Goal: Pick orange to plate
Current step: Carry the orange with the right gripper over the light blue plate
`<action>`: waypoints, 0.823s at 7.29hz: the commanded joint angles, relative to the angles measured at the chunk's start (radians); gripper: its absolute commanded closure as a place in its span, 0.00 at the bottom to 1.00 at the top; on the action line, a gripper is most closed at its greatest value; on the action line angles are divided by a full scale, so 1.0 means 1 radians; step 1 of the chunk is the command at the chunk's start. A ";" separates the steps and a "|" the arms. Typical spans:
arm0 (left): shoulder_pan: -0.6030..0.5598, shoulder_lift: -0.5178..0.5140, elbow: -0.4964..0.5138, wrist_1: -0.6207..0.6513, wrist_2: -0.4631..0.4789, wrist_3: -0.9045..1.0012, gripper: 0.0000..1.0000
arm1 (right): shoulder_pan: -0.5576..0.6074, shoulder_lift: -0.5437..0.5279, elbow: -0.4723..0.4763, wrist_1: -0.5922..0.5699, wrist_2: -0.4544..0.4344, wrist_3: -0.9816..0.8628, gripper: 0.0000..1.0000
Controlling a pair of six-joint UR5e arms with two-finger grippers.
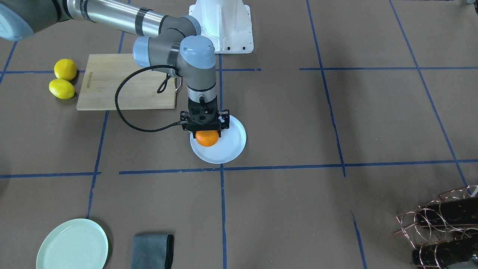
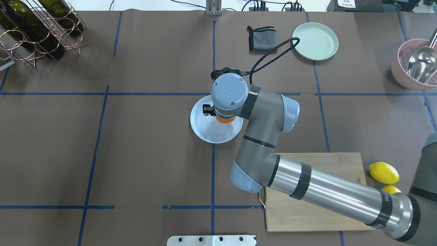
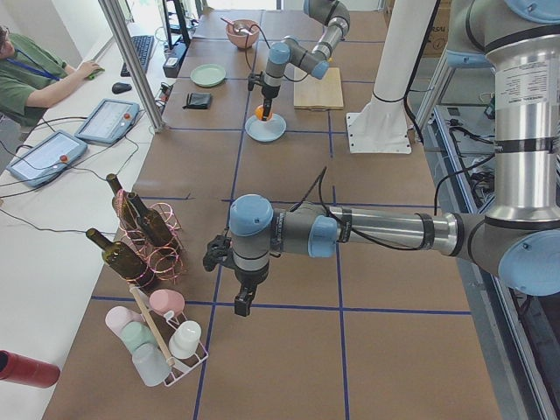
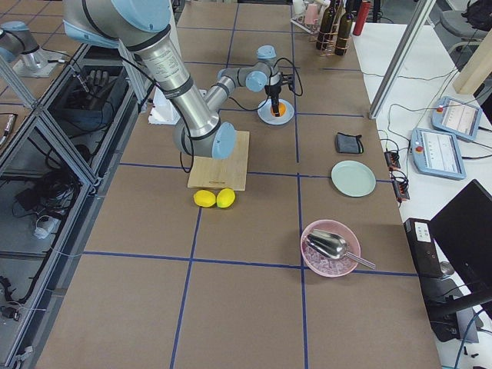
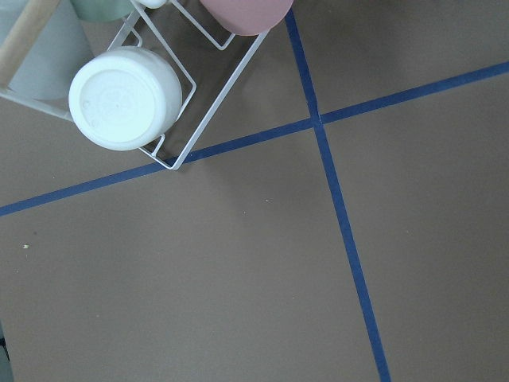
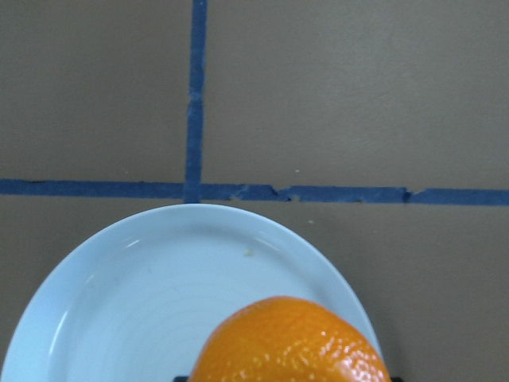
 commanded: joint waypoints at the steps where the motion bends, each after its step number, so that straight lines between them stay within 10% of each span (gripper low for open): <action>1: 0.000 0.000 -0.001 0.000 0.000 0.000 0.00 | -0.028 0.028 -0.033 0.001 -0.023 0.013 0.87; 2: 0.000 0.000 -0.002 0.000 0.000 0.000 0.00 | -0.028 0.037 -0.034 0.001 -0.025 0.018 0.73; 3: 0.000 0.001 -0.001 -0.002 0.000 0.000 0.00 | -0.029 0.035 -0.036 0.001 -0.025 0.016 0.11; 6: 0.000 0.001 -0.001 -0.002 -0.005 0.002 0.00 | -0.017 0.040 -0.021 0.001 -0.029 -0.002 0.00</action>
